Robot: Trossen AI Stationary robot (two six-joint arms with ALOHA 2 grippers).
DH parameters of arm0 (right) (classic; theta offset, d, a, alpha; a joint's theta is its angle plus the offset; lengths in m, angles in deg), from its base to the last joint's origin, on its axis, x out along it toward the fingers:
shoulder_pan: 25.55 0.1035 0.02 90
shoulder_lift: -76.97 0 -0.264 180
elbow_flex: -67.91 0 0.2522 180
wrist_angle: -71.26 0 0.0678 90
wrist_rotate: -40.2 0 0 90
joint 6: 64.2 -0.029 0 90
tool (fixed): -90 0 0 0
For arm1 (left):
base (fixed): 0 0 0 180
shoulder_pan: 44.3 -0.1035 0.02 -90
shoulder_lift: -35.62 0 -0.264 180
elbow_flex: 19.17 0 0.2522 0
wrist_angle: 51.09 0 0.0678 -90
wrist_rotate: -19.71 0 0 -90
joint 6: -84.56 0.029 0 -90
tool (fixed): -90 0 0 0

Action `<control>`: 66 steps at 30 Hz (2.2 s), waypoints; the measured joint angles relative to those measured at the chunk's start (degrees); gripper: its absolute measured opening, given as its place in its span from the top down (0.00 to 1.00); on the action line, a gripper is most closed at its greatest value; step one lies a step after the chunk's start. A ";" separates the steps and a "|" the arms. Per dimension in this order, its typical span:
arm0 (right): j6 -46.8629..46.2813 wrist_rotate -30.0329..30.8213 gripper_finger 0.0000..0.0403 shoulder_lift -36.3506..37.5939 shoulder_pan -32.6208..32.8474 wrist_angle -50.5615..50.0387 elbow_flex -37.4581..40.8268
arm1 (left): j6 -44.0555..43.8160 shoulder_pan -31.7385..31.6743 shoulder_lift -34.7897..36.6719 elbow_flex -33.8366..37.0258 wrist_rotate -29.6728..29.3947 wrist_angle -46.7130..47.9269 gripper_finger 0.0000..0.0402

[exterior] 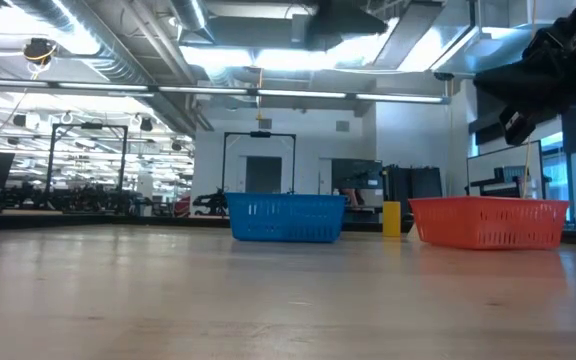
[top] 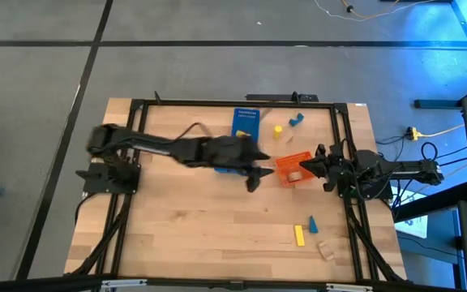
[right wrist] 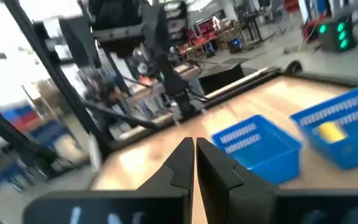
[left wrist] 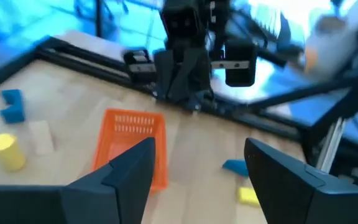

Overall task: Sort & place blocks by color
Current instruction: Put the bottom yellow block into the top blue basket

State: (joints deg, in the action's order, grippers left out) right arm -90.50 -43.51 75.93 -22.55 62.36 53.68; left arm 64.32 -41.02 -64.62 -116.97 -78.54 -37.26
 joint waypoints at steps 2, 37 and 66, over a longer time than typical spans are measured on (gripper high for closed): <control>-8.56 -1.10 0.95 0.01 0.00 3.56 0.02 | -2.20 1.69 5.06 6.81 -3.68 -5.80 0.41; -72.34 -22.34 0.58 -65.83 22.43 -47.35 -49.73 | -4.64 -0.96 60.71 45.64 1.33 -2.34 0.41; -94.51 -14.10 0.58 -97.10 32.89 -38.57 -50.16 | -6.61 -1.30 60.60 45.64 1.40 -2.24 0.41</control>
State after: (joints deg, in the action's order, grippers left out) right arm -185.01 -57.61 -21.16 10.35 23.79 3.52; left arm 57.72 -42.32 -4.02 -71.33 -77.14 -39.50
